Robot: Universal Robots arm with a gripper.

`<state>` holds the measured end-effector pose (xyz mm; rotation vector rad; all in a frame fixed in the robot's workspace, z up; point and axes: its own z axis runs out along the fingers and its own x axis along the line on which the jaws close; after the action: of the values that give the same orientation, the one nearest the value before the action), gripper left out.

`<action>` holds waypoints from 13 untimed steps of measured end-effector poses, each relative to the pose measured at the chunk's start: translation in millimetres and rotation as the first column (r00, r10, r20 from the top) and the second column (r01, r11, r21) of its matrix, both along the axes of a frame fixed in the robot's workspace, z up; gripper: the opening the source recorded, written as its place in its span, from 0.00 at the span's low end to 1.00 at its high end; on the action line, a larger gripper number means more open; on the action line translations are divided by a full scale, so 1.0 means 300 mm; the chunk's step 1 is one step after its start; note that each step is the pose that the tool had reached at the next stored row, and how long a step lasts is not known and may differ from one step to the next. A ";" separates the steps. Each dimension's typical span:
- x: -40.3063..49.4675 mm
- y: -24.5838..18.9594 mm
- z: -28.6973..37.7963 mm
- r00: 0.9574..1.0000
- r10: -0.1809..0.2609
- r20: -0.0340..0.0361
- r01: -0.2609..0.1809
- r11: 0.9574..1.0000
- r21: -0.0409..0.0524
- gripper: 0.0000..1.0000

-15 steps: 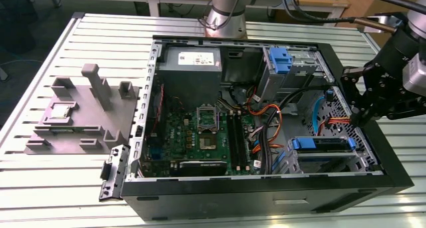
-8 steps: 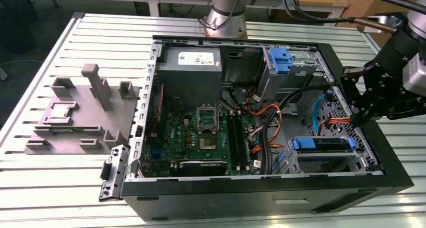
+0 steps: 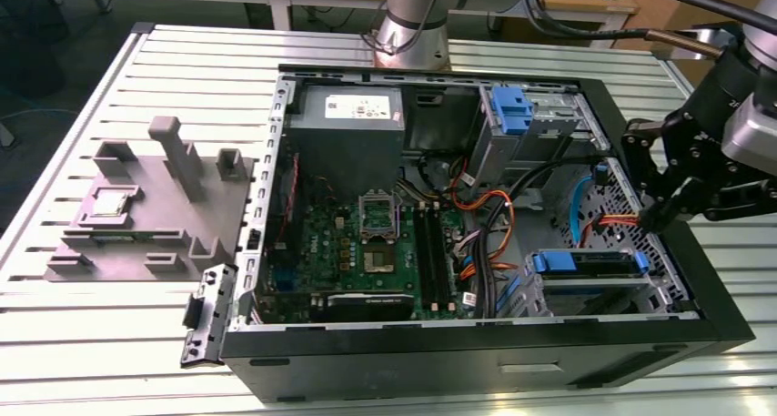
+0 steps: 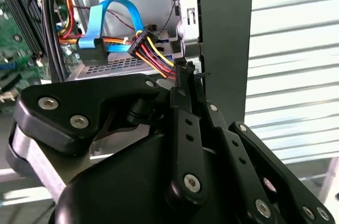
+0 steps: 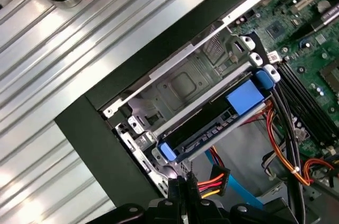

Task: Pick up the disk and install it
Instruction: 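Insert the first disk wire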

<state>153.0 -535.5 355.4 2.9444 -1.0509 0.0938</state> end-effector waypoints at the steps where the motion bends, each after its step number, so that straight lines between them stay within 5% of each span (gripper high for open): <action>1: 0.000 0.000 0.000 1.000 -0.018 0.000 0.018 1.000 0.000 0.17; 8: -0.038 0.000 -0.001 0.998 -0.063 0.000 0.063 0.998 0.000 0.17; 13: -0.038 0.000 -0.004 0.988 -0.154 0.000 0.154 0.988 0.000 0.17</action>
<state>141.5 -535.4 354.3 2.8499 -1.2736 0.0918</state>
